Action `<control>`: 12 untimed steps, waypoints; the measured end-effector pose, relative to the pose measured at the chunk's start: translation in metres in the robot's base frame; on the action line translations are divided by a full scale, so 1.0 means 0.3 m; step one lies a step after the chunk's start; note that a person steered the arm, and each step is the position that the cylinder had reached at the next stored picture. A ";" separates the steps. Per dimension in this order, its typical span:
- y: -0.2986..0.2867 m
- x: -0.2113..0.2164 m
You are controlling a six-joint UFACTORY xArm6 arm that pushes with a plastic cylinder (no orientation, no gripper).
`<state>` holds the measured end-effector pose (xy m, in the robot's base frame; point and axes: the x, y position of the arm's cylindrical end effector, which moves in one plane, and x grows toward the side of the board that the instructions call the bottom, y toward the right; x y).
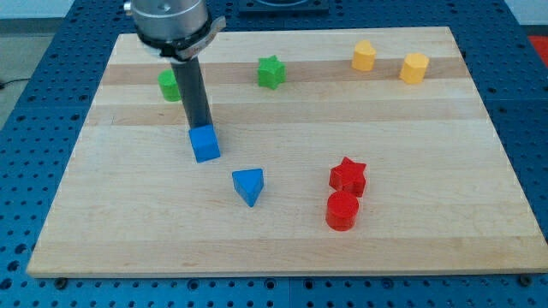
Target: Place the green circle diagonally to the top right of the blue cube
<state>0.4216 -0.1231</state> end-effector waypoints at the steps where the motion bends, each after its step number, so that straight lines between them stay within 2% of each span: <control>1: -0.187 -0.020; 2: -0.439 -0.106; 4: -0.386 -0.394; 5: -0.194 -0.396; 6: -0.148 -0.294; 8: -0.288 -0.269; 9: -0.250 -0.237; 10: -0.378 -0.155; 12: -0.111 -0.176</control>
<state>0.3688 -0.1564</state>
